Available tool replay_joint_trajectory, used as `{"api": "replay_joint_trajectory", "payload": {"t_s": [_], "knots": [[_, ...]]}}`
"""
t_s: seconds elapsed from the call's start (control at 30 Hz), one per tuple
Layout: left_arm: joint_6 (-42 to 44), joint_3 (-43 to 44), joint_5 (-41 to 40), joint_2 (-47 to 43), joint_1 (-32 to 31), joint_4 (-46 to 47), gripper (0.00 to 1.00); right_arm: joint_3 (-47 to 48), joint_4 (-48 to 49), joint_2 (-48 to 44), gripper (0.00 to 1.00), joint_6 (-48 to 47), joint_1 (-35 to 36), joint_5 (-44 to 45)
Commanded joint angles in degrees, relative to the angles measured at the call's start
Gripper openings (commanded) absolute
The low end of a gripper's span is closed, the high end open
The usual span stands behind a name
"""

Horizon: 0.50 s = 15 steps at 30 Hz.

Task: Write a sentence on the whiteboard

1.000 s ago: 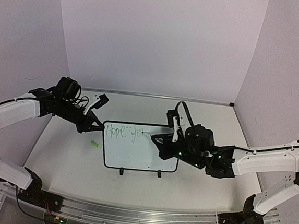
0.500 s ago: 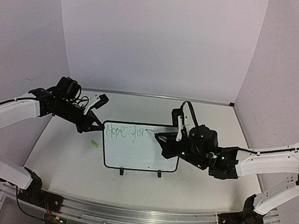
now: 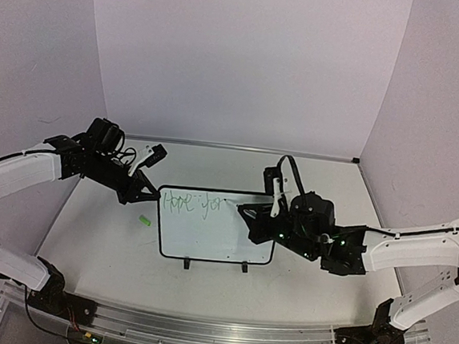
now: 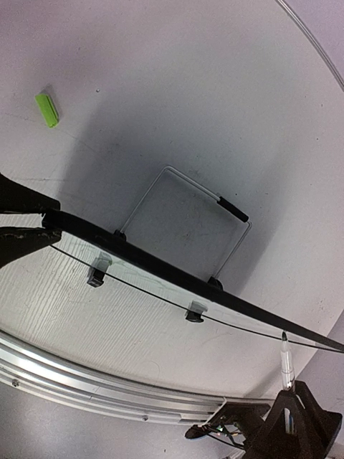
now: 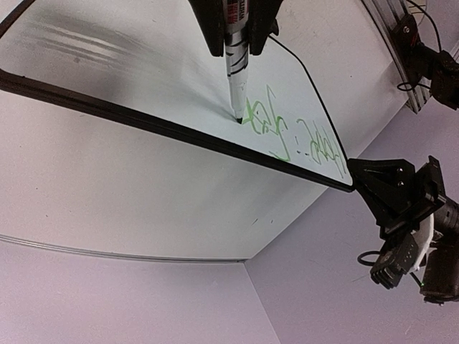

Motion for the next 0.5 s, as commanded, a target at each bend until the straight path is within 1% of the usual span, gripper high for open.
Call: {"api": "replay_joint_trajectory", "payload": {"t_s": [0.0,0.23,0.47], "knots": [[1.45,0.85,-2.33,-0.56,-0.51,-0.82,0.0,-0.18,-0.59,-2.64,0.0,-2.82,-0.22,-1.45],[1.51,0.8,-2.31,-0.43,-0.5,-0.85,0.0,-1.19,-2.13,-8.08,0.0,-7.49,-0.76,-9.73],[1.46,0.76,-2.24,-0.41,-0.54,-0.89,0.0,-3.5,-3.6,-12.96,0.0,-7.69,-4.82,-16.57]]}}
